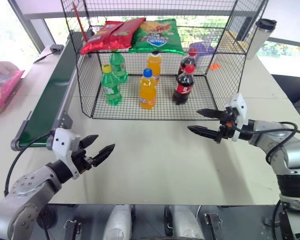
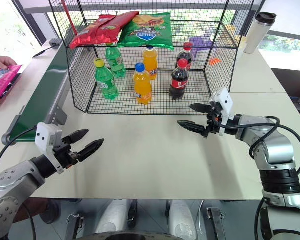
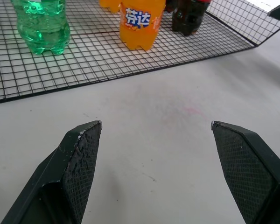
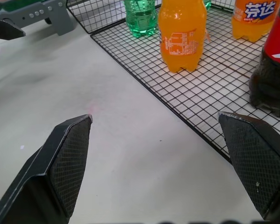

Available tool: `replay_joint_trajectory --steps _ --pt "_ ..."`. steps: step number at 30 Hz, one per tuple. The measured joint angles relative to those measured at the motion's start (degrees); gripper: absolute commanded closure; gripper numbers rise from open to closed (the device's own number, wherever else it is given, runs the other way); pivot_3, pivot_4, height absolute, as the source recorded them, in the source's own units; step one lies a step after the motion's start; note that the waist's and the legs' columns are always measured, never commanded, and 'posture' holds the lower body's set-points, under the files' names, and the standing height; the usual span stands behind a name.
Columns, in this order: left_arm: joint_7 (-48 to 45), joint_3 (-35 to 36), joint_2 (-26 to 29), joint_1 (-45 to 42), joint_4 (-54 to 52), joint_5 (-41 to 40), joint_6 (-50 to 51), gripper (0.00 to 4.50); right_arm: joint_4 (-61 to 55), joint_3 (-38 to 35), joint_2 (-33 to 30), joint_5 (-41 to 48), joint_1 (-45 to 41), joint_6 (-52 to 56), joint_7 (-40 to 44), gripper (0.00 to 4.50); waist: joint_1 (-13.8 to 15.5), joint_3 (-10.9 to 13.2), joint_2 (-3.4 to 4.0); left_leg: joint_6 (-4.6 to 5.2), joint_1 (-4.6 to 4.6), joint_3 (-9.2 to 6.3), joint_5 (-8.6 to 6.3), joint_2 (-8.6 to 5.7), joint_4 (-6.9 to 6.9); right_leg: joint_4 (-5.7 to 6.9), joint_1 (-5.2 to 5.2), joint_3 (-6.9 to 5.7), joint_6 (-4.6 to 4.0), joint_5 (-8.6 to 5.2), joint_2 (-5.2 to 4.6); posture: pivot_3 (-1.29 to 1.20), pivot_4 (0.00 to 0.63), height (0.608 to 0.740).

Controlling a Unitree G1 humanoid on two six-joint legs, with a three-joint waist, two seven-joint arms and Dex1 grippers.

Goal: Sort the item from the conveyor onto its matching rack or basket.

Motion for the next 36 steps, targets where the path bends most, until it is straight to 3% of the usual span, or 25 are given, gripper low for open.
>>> replay_joint_trajectory --steps 36 --pt "-0.69 -5.80 0.62 -4.67 2.56 6.50 -1.63 0.59 -1.55 0.53 2.28 -3.89 1.67 -3.93 -7.49 0.05 0.01 0.00 0.00 0.00 -0.02 0.01 0.00 -0.01 -0.05 -0.10 0.01 -0.01 -0.01 0.01 0.05 0.00 0.150 0.740"
